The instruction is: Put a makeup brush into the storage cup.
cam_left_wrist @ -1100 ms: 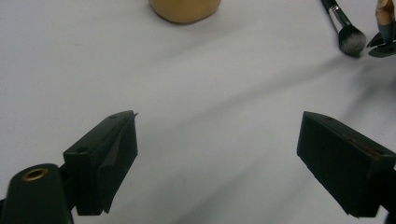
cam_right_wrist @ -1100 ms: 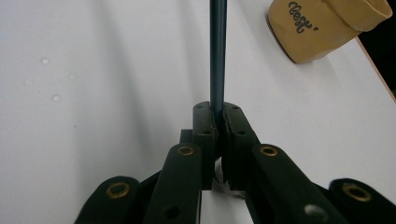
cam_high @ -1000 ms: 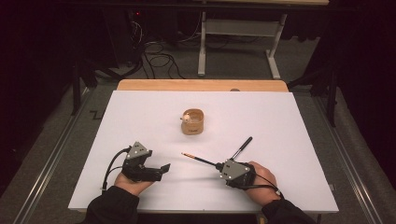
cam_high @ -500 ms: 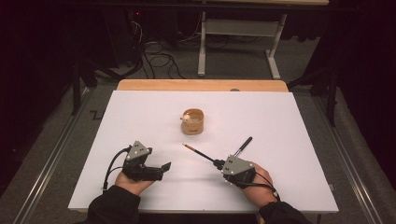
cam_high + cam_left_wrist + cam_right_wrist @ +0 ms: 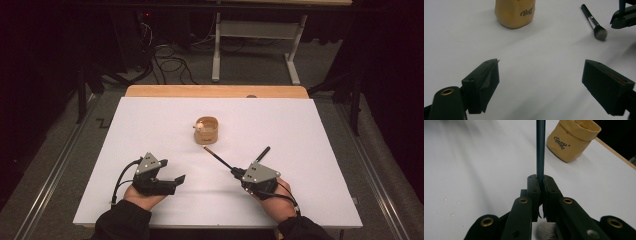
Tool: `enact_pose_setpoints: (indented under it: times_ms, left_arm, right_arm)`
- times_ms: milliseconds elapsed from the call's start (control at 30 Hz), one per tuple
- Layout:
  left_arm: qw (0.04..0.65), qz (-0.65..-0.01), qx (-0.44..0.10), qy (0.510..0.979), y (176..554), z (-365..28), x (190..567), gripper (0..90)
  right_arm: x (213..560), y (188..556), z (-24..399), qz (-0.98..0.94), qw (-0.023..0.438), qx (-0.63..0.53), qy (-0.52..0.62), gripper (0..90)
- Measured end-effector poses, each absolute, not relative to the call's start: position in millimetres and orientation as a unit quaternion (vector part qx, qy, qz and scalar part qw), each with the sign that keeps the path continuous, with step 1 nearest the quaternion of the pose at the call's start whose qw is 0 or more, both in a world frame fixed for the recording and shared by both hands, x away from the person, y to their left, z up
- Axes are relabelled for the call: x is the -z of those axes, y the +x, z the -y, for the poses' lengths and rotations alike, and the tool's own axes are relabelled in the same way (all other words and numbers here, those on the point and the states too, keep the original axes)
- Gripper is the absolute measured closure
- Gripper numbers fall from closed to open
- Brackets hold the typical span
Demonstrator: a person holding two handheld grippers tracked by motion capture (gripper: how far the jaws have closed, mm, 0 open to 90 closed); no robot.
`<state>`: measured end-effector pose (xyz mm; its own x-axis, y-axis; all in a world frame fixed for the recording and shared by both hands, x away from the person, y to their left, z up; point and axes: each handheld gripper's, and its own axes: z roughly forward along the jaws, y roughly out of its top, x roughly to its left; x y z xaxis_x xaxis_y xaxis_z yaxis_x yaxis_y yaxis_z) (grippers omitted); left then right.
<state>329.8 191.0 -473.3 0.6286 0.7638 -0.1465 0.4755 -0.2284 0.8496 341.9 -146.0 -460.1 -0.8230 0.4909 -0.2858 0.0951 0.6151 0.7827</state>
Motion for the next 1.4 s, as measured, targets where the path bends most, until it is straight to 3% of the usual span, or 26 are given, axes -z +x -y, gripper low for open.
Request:
enact_pose_setpoints:
  times_ms: [667, 1400]
  left_arm:
    - [0.533, -0.4, -0.158, 0.729, 324, -195, 467, 13.8]
    - [0.545, -0.376, -0.156, 0.733, 318, -177, 448, 16.3]
  right_arm:
    - [455, 343, 154, -0.827, 0.235, -0.467, 0.209, 87.2]
    - [441, 352, 130, -0.812, 0.238, -0.494, 0.199, 87.2]
